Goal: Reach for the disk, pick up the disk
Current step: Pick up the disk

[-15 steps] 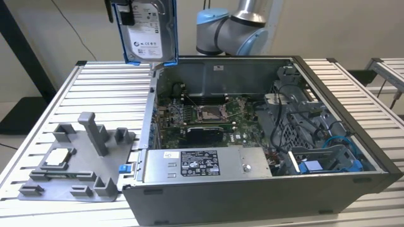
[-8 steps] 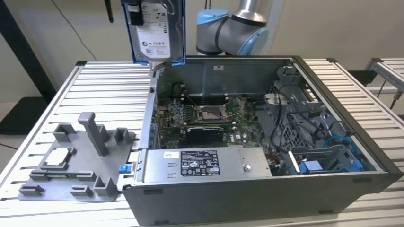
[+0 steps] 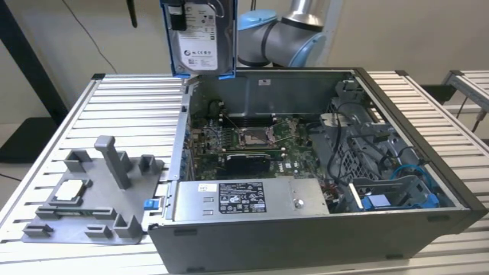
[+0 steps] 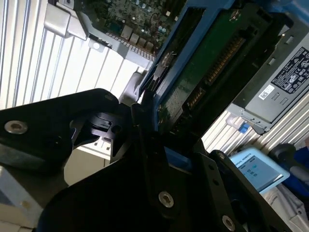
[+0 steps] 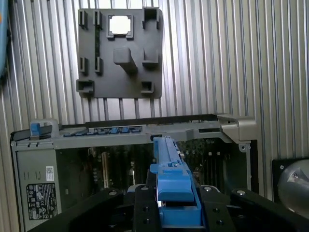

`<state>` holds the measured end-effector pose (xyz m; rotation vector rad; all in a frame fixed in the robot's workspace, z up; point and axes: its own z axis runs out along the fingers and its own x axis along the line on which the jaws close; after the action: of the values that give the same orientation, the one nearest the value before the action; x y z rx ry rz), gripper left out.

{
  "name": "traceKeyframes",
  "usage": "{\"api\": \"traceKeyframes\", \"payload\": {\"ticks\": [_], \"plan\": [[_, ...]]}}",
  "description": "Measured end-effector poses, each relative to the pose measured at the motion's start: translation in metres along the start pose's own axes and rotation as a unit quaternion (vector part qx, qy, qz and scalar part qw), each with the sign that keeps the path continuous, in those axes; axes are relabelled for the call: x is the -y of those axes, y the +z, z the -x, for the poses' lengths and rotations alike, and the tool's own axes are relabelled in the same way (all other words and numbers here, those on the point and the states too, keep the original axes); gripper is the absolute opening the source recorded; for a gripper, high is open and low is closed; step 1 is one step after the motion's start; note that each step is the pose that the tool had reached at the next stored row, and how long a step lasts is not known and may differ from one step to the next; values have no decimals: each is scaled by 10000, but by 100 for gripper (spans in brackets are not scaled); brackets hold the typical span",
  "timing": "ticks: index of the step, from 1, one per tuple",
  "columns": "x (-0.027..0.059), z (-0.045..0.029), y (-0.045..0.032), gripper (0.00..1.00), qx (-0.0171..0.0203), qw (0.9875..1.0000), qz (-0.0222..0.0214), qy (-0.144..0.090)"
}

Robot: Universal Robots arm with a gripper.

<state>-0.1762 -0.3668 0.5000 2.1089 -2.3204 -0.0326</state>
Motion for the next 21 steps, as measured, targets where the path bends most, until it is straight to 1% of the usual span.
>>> {"api": "traceKeyframes", "payload": {"ticks": [4, 9, 21], "plan": [[78, 7, -1, 0, 0, 10000, 0, 0], [222, 17, -4, 0, 0, 10000, 0, 0], [679, 52, -13, 0, 0, 10000, 0, 0]]}}
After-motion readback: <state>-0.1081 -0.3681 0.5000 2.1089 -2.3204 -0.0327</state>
